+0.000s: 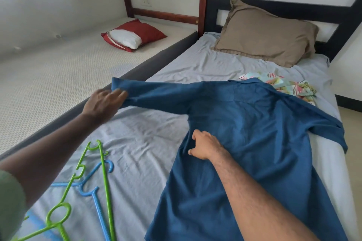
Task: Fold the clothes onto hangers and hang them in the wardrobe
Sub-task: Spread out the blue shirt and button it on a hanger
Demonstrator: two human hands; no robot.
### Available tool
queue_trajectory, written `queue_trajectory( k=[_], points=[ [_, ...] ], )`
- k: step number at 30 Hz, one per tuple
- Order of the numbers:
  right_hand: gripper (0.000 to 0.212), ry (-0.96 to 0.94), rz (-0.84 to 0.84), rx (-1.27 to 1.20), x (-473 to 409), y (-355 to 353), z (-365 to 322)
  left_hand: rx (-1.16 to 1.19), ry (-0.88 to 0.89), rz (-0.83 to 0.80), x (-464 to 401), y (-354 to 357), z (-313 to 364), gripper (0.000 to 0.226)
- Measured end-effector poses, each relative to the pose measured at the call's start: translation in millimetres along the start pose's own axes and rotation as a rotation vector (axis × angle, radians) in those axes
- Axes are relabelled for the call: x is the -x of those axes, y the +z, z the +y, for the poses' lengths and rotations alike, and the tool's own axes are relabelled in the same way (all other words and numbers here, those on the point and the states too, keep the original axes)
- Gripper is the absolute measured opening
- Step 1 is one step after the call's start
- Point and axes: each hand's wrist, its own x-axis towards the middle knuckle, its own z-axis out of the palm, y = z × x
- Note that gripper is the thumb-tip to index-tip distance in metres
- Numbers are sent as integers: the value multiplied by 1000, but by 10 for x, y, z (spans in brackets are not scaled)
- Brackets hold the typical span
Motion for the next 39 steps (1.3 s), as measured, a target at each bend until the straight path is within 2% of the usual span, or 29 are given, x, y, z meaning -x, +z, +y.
queue_trajectory(
  k=[4,7,9,14,16,18,21,23,25,27,29,31,33,35,36,39],
  points=[
    [54,-17,16,46,-29,81,-13,-167,-3,-98,862,340,56,24],
    [57,-21,15,79,-37,159,-50,-133,-142,-225,1222,484,93,34],
    [58,-16,3,98,-43,187,-62,-108,-262,-257,1223,473,28,30],
    [65,-6,-6,162,-55,221,-99,-152,-473,-176,884,371,-405,33],
    [72,-1,16,155,-58,238,-114,-166,-515,-115,788,350,-502,34],
    [84,1,34,153,-56,243,-125,-148,-563,-139,827,428,-486,34],
    [93,-12,22,157,-68,274,-146,-55,-724,-355,1093,638,-311,31],
    [91,-17,20,164,-77,284,-143,63,-949,-409,1138,688,-135,37],
    [91,-26,15,161,-86,284,-147,251,-1176,-353,985,638,22,39],
    [96,-16,5,148,-93,268,-172,453,-1276,-231,724,585,110,38],
    [99,-4,39,62,-113,185,-218,638,-1231,-52,320,508,178,35],
    [96,10,173,-137,-164,0,-242,767,-1055,73,-255,379,381,27],
    [96,7,292,-365,-298,-256,-286,872,-904,140,-825,199,749,18],
    [97,35,312,-584,-449,-541,-313,1021,-769,162,-1309,-49,1262,15],
    [91,63,332,-695,-532,-679,-280,1126,-669,144,-1510,-170,1548,16],
    [45,80,440,-1115,-733,-1044,9,1521,-301,10,-1833,-520,2301,39]
  ],
)
